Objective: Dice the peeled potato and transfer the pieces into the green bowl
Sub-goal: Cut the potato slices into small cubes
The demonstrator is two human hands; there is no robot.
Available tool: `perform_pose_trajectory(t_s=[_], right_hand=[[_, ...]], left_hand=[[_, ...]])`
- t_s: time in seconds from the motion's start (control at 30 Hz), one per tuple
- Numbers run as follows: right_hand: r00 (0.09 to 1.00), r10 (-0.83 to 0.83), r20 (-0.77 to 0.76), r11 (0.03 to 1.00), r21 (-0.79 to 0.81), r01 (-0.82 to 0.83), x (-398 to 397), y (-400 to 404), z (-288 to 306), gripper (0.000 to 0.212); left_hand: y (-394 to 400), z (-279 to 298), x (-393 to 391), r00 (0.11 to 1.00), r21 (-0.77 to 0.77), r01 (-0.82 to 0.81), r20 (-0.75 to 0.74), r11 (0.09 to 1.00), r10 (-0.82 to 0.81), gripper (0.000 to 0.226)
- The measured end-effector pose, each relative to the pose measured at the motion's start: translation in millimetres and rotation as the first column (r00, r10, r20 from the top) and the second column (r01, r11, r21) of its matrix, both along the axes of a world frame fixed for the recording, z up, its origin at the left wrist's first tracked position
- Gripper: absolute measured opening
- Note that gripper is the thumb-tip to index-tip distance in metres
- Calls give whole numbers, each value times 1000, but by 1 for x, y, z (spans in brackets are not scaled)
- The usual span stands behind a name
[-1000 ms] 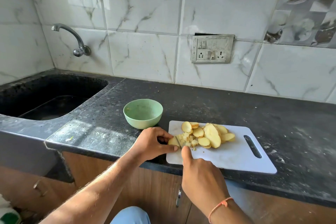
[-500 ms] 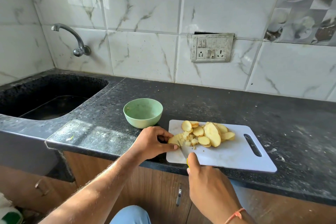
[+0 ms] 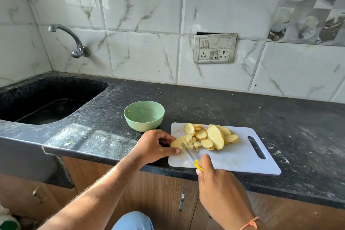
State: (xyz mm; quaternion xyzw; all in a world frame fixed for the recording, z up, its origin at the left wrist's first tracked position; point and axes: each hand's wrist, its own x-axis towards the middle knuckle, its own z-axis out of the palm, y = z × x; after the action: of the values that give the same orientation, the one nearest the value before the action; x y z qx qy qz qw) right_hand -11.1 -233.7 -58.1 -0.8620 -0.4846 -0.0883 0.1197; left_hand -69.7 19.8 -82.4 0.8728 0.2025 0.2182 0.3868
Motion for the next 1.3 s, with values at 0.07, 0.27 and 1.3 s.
perform_pose_trajectory(t_s=[0.07,0.27,1.3], right_hand=[[1000,4,2,1000,9,-4,0,2,-2,17],[996,-78,47,996,-50,80,2,13,5,20],[998,-46,30,997,-53,48,-12,54,20,40]], left_hand=[[0,0,0,1000,6,-4,5,1000,4,34],[-1,-1,0,1000,10,-2,8,1000,2,37],[8,-5,2,999,8,27,35,1000,-27,31]])
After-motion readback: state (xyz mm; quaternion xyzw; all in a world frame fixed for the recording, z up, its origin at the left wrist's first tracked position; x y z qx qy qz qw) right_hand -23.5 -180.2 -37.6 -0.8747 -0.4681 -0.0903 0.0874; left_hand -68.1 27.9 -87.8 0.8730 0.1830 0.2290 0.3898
